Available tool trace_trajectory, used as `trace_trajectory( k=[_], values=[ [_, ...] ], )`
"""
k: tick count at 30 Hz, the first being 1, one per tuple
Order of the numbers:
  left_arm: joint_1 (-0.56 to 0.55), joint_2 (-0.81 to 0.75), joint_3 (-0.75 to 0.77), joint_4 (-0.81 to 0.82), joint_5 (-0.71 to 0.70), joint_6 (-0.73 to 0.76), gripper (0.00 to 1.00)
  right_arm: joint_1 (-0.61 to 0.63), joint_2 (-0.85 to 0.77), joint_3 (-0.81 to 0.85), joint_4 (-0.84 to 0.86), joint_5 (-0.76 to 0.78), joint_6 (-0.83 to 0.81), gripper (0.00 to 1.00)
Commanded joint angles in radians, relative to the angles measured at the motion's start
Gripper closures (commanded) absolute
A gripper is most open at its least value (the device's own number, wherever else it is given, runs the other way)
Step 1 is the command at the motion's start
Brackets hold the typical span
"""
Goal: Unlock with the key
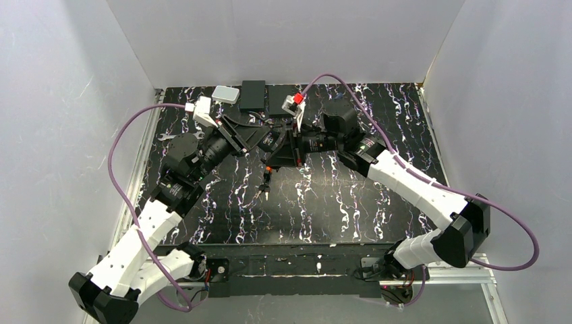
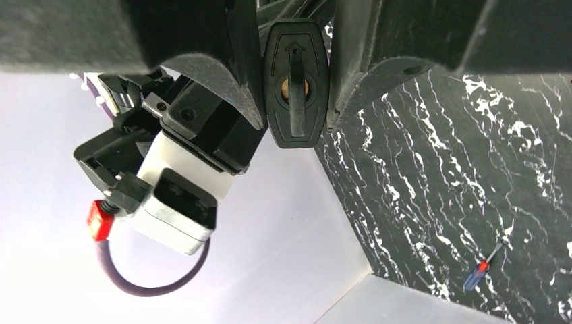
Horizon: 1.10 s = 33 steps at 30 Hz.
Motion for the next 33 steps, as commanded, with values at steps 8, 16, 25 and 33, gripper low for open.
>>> trace_trajectory(
  k=[8,16,25,33],
  values=[
    [0.000,-0.035,-0.023,0.310,0.110,0.122,1.00,-0.073,-0.001,-0.013,0.145,-0.132,0.124,0.99],
    [0.000,-0.075,-0.061,0.368,0.095,0.127,1.00,-0.141,0.027,-0.073,0.415,-0.241,0.405,0.76],
    [0.000,-0.086,-0.039,0.367,0.051,0.042,1.00,-0.141,-0.014,-0.094,0.505,-0.199,0.461,0.34],
    [0.000,-0.107,-0.055,0.367,0.027,-0.022,1.00,-0.127,0.000,-0.135,0.771,-0.135,0.633,0.24]
  ],
)
